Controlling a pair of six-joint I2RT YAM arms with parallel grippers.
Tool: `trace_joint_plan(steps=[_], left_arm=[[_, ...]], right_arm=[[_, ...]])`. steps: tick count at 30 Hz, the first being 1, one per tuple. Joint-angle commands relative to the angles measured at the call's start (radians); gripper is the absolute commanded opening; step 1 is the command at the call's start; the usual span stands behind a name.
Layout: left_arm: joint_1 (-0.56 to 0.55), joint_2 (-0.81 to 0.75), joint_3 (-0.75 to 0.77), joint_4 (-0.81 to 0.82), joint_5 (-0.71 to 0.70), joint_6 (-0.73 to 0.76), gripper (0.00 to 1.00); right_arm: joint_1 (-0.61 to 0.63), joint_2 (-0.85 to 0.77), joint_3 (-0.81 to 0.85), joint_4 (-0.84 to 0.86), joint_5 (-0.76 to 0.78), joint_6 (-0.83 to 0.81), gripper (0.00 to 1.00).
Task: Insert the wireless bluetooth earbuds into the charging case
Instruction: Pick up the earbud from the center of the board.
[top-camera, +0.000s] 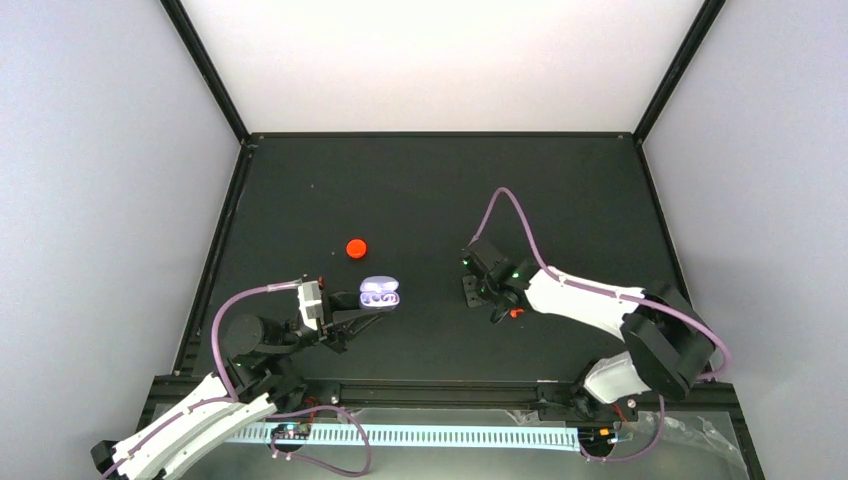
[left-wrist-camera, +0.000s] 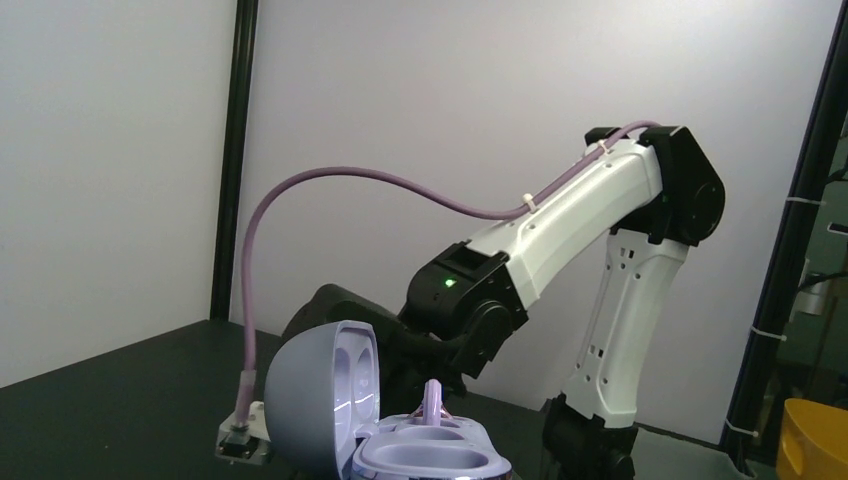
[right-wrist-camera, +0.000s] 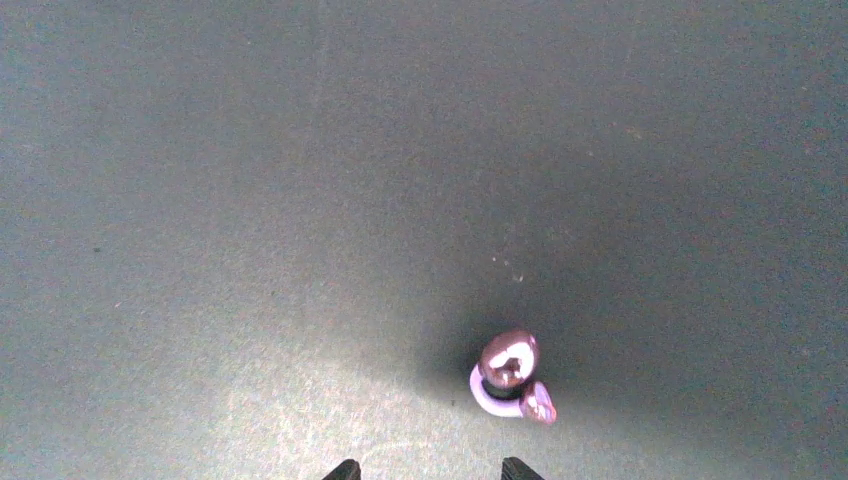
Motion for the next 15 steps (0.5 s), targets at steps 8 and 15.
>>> trace_joint_plan(steps=[8,15], left_arm=[[-0.004,-0.011,0.013,0.0,0.002,0.002,0.02],[-0.005,-0.011,0.013,-0.003,-0.002,0.006,0.02]], right_arm=[[-0.025,0.137,0.089,0.008,0.03,-0.118,0.33],[-0.05,0.173,0.098,0.019,0.03,-0.145,0.31]])
